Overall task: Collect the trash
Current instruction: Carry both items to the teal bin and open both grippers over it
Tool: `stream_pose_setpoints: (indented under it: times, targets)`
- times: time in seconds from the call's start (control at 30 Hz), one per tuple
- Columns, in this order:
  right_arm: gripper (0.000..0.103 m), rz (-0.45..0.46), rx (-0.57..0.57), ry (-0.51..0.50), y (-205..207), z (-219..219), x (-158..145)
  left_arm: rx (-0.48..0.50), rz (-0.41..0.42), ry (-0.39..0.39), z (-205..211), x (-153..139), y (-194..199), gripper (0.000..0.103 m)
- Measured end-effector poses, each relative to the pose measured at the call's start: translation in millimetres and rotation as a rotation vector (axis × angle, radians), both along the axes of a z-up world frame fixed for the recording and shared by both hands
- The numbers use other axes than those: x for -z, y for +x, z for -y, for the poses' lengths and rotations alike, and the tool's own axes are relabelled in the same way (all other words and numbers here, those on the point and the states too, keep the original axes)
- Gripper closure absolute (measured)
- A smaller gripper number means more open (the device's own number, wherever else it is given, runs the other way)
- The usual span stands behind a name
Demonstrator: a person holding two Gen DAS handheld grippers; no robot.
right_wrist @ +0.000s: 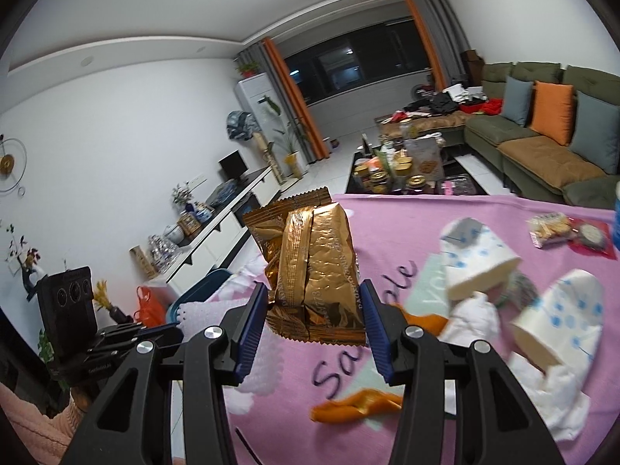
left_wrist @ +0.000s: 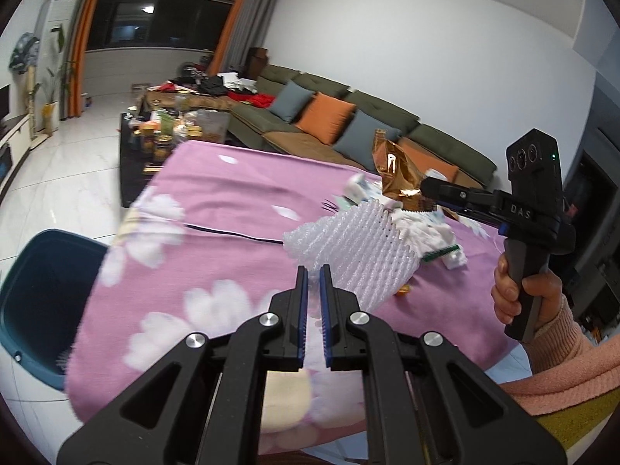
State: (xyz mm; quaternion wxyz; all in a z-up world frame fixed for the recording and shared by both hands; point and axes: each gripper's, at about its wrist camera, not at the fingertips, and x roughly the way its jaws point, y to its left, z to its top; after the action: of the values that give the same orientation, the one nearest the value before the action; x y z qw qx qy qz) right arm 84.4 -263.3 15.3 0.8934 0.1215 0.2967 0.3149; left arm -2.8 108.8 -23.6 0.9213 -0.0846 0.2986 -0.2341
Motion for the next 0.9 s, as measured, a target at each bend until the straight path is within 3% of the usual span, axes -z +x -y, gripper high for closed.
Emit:
stream_pose_setpoints:
  times: [0.9]
  targets:
    - [0.057, -0.016, -0.290, -0.080, 35, -149, -1, -0.360, 0.003, -0.006, -134, -5, -13, 0.096]
